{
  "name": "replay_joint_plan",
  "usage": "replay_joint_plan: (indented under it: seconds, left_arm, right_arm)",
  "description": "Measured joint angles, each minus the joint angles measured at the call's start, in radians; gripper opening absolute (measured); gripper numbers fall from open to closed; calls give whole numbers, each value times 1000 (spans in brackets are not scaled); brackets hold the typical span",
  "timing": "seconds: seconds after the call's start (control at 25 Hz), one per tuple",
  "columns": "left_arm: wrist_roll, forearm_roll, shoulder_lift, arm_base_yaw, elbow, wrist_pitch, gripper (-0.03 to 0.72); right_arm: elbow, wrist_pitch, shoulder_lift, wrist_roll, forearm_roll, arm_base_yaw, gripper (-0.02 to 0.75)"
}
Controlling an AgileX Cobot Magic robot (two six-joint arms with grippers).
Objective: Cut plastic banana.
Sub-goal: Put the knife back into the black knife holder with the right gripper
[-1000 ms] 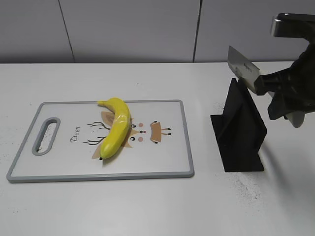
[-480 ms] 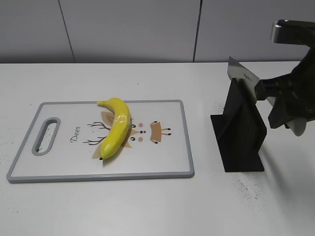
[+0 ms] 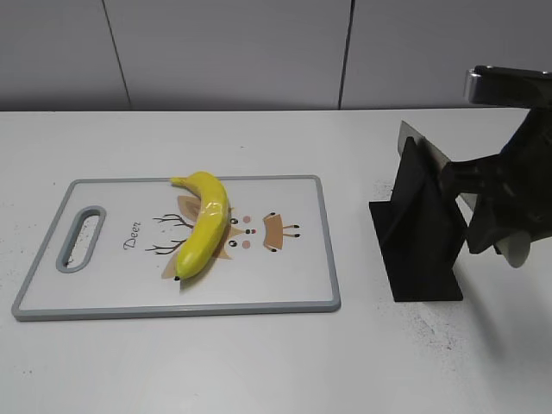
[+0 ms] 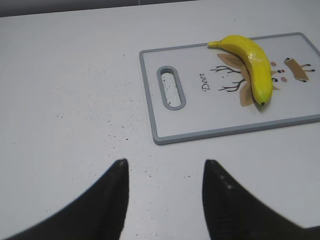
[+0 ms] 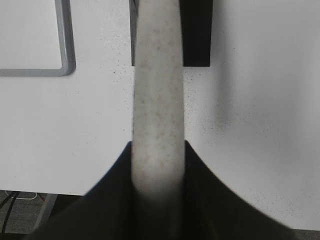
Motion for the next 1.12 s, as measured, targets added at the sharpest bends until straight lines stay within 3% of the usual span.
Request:
replay_joint_plan:
  seconds: [0.2,0.28,0.44,0.56,0.8,1.12]
  left_arm:
    - [0,-1,0,0,0,0,459]
    - [0,-1,0,0,0,0,456]
    - [0,-1,0,0,0,0,448]
    - [0,-1,0,0,0,0,448]
    - [0,-1,0,0,0,0,439]
    - [0,-2,0,0,0,0,438]
  right_arm:
    - [1,7,6,0,13,0,162]
    - [1,15,6,0,13,0,205]
    - [2,23,6,0,16,0,473]
    - [2,10,4,0,17,0,612]
    - [2,-85,-83,-19,9,0,647]
    - [-1,-157,-349,-266,-77,0,603]
